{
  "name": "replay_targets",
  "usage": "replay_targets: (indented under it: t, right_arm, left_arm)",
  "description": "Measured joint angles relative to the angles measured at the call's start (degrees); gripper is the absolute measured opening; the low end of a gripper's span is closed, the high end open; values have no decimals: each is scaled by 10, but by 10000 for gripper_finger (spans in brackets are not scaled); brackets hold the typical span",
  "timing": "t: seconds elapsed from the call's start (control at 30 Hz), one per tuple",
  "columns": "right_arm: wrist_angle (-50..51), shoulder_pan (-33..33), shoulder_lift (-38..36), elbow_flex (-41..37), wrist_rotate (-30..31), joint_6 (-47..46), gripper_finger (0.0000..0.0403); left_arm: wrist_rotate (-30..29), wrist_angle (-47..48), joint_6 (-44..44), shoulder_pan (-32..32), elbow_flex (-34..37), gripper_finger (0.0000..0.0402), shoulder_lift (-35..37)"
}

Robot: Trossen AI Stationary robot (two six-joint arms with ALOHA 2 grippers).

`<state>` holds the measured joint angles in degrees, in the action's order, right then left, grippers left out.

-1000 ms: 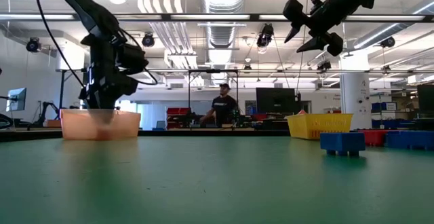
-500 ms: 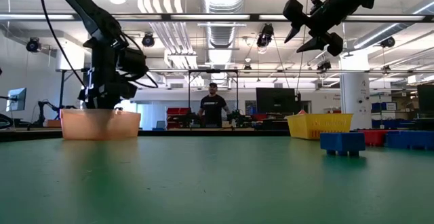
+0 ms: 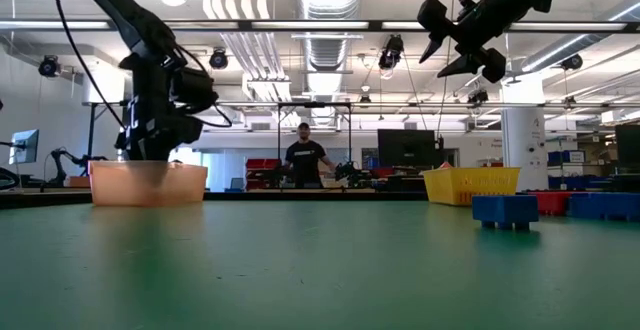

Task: Sort & place blocks by color
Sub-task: Put the red game piece from the light orange bin into the orange bin

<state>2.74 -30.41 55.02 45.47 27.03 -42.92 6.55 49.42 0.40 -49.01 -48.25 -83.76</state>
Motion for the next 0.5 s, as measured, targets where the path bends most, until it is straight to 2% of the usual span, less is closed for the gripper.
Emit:
replay_targets:
  t: [0.27, 0.5]
  right_arm:
    - [0, 0, 6, 0, 0, -7, 210]
    - [0, 0, 6, 0, 1, -7, 210]
  left_arm:
    - [-2, -48, 0, 0, 33, 202, -2]
    - [-10, -57, -1, 0, 35, 127, -2]
